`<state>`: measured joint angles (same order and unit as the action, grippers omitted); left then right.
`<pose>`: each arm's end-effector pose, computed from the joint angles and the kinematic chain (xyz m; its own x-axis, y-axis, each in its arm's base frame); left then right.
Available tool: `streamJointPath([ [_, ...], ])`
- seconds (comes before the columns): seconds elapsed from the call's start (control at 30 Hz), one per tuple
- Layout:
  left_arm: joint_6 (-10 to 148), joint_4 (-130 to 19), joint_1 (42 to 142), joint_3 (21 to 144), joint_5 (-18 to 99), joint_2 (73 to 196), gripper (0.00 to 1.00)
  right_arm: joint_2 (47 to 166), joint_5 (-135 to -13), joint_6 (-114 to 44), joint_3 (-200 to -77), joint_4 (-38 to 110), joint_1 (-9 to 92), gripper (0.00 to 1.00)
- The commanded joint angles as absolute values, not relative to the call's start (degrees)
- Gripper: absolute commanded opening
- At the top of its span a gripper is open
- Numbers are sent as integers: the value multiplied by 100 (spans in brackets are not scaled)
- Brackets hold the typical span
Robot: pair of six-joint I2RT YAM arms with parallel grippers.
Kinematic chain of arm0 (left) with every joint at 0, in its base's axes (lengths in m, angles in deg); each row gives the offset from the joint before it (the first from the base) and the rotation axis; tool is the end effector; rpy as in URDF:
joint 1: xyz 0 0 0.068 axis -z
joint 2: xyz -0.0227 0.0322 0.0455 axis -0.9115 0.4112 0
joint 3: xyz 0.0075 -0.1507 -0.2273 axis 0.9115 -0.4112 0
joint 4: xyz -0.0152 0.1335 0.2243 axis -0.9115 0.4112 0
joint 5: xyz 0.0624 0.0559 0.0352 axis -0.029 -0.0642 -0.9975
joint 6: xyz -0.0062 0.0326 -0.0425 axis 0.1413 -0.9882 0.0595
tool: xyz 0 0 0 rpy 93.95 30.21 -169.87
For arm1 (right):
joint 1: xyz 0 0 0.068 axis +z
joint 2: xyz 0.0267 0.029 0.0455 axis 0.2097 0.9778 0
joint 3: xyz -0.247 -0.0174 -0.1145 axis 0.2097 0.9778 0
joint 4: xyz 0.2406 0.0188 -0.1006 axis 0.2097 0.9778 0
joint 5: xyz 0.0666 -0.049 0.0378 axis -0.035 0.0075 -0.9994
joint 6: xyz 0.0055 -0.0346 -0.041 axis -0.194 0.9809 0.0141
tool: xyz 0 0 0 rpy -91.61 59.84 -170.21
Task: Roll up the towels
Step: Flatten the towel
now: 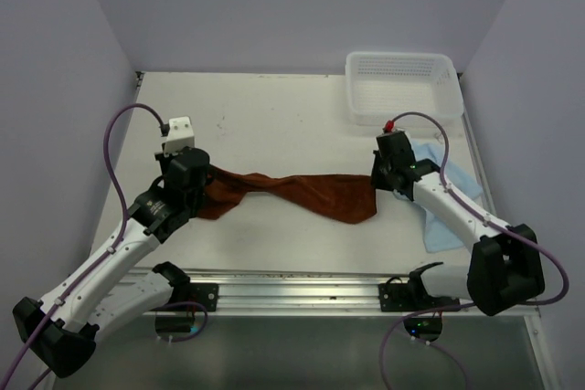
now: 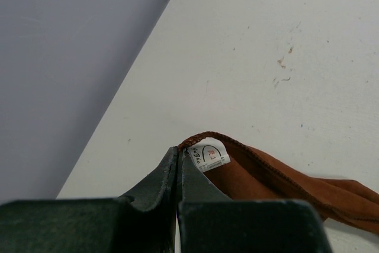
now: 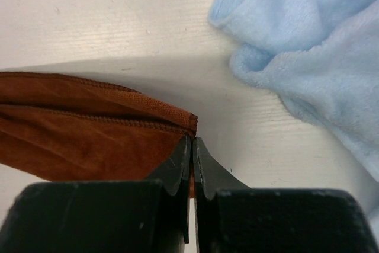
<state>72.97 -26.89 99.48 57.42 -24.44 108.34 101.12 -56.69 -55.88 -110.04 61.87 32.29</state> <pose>0.1628 -0.0730 0.3203 -0.2950 0.0222 -0.9552 -0.4022 0.9040 0.1452 0.2463 0.0840 0.2161 -0.7954 0.1939 -0.5742 0.1382 0.9805 0.1397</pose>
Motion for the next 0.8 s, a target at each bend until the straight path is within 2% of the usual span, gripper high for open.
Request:
streamJointPath([
  [0.0, 7260, -2983, 9912, 5746, -2592, 10839, 0, 9760, -5289, -5411, -11464, 6623, 3223, 0],
  [0.2, 7295, -2922, 9912, 5790, -2644, 10831, 0, 9698, -5201, -5393, -11711, 6817, 3223, 6],
  [0.33, 7304, -2922, 9912, 5755, -2680, 10708, 0, 9725, -5245, -5428, -11667, 6791, 3223, 6],
  [0.43, 7286, -2922, 9903, 5729, -2680, 10681, 0, 9760, -5289, -5472, -11606, 6782, 3223, 12],
  [0.5, 7286, -2922, 9912, 5729, -2680, 10681, 0, 9769, -5333, -5472, -11535, 6729, 3223, 13],
  [0.7, 7286, -2922, 9912, 5729, -2724, 10637, 0, 9909, -5377, -5490, -11412, 6615, 3215, 10],
  [0.73, 7286, -2922, 9912, 5729, -2724, 10620, 0, 9953, -5395, -5490, -11412, 6589, 3223, 1],
  [0.77, 7286, -2922, 9912, 5729, -2732, 10628, 0, 9980, -5395, -5490, -11395, 6571, 3223, 0],
])
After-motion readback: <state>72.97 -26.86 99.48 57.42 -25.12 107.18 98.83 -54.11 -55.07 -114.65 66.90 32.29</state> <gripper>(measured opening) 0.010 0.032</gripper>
